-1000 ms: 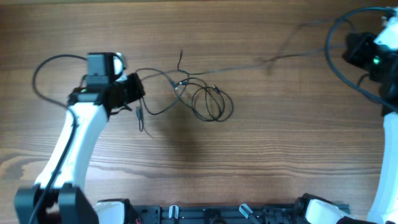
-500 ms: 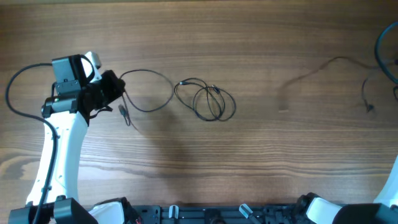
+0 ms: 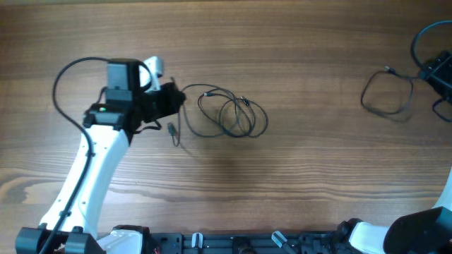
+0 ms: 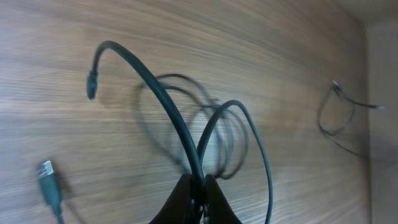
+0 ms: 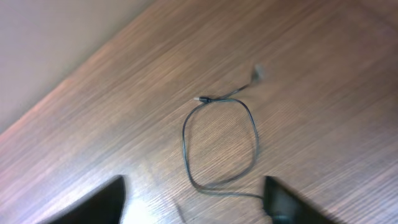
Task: Untangle cables
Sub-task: 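Drag one cable to the right with the right gripper, then reach the right gripper back and grasp another cable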
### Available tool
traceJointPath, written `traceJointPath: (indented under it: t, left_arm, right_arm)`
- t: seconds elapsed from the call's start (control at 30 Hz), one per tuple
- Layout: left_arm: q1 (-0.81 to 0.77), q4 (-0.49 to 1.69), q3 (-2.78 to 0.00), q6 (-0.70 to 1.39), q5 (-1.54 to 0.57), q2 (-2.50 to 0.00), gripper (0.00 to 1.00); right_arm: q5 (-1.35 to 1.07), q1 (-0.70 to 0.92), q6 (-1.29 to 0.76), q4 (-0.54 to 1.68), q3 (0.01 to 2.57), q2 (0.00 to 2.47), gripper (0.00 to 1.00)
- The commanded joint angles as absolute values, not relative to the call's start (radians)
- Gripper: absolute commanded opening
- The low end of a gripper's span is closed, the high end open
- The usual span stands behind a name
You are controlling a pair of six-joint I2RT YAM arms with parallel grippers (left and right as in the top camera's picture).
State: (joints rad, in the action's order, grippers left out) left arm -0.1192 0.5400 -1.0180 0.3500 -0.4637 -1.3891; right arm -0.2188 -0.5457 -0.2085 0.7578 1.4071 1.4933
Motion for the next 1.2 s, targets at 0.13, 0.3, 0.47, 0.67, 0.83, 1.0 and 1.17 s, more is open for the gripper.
traceJointPath:
  t: [0.13,0.3,0.47,0.67,0.83,1.0,1.17]
  left_arm:
    - [-0.356,0.377,-1.014,0.345,-0.482,-1.376,0.55]
    - [-0.319,0.509,-1.014,0.345,-0.280,-1.376,0.64]
    - [-0.297,0.550,-1.014,0.345,-0.247,-1.376,0.57]
    - [-0.078,0.620,-1.014,0.427,-0.110,-1.376,0.51]
    - [0.174,0.704,-1.014,0.487,-0.121,-1.376,0.64]
    - [0.201,0.738,-1.014,0.487,-0.122,-1.376,0.64]
    - [0.201,0.768,-1.014,0.487,-0.122,-1.376,0.64]
  right_arm:
    - [-0.576,-0.370,-0.010,0.930,1.400,1.500,0.88]
    - [-0.460,-0.129,0.053,1.064,1.398,1.551,0.88]
    - [-0.559,0.099,0.049,1.052,1.398,1.705,0.88]
    - [-0.533,0.371,-0.076,0.874,1.398,1.839,0.82]
    - [-0.384,0.575,-0.257,0.566,1.398,1.911,0.73]
    - [-0.140,0.712,-0.444,0.385,1.398,2.040,0.63]
    - [-0.118,0.725,-0.741,0.231,1.398,2.140,0.60]
